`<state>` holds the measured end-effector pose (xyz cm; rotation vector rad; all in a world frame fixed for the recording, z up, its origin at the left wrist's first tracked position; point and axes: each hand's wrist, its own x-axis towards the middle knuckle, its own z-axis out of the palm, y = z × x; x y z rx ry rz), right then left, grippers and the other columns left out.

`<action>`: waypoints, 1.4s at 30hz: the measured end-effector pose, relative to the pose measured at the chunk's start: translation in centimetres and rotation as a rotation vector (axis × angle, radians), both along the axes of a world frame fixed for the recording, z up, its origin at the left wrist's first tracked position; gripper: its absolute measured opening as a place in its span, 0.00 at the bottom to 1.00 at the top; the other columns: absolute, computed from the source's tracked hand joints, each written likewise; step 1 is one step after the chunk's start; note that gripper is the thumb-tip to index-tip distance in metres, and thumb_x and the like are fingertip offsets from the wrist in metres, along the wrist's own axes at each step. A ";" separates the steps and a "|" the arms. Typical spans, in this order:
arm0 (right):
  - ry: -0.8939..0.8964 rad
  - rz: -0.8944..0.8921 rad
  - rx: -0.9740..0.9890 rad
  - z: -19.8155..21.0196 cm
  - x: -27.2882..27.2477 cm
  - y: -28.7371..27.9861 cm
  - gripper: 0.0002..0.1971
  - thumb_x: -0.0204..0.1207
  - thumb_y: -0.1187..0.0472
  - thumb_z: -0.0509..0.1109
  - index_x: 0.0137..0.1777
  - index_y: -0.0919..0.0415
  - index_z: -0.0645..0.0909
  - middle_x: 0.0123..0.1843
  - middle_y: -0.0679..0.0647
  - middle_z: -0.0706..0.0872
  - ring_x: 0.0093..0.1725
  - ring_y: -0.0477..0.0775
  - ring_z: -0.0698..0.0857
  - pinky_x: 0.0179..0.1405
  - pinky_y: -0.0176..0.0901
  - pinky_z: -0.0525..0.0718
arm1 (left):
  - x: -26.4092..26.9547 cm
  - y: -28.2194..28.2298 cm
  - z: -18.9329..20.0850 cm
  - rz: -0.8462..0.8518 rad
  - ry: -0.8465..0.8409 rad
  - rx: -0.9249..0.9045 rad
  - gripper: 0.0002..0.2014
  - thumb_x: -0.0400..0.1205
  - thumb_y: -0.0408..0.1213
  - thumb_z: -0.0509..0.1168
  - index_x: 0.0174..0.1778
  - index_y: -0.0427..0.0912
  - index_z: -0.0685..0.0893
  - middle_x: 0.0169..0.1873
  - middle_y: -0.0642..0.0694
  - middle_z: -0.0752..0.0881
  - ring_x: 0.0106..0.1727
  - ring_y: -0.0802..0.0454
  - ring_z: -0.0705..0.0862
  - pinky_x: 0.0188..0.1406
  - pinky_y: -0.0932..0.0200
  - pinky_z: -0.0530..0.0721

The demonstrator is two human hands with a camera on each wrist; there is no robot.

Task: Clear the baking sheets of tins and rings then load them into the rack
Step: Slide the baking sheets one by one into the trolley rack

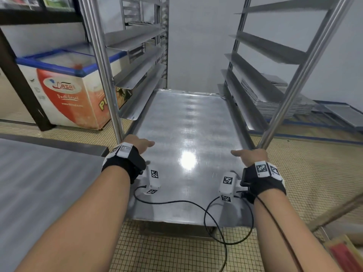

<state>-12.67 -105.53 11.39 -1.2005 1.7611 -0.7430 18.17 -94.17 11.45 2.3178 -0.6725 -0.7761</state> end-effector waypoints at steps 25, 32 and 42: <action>0.962 0.864 -0.579 -6.6 -1.1 15.7 0.39 0.74 0.54 0.75 0.83 0.50 0.62 0.85 0.48 0.64 0.86 0.57 0.57 0.85 0.61 0.51 | -10.7 12.4 -5.9 -0.740 -0.788 0.165 0.46 0.76 0.38 0.76 0.84 0.61 0.55 0.87 0.54 0.53 0.88 0.44 0.48 0.80 0.23 0.50; 0.946 0.866 -0.608 -6.6 0.8 12.1 0.36 0.77 0.57 0.71 0.83 0.51 0.62 0.85 0.48 0.64 0.86 0.57 0.57 0.85 0.62 0.52 | -9.0 8.8 -5.8 -0.704 -0.786 0.147 0.46 0.75 0.38 0.77 0.83 0.62 0.56 0.87 0.55 0.54 0.88 0.45 0.50 0.81 0.24 0.51; 1.024 0.910 -0.627 -6.5 4.2 4.2 0.32 0.76 0.53 0.70 0.79 0.53 0.65 0.80 0.50 0.68 0.82 0.59 0.63 0.81 0.65 0.59 | -5.6 1.3 -5.1 -0.708 -0.766 0.138 0.41 0.77 0.31 0.70 0.81 0.64 0.60 0.86 0.56 0.57 0.87 0.46 0.53 0.81 0.25 0.49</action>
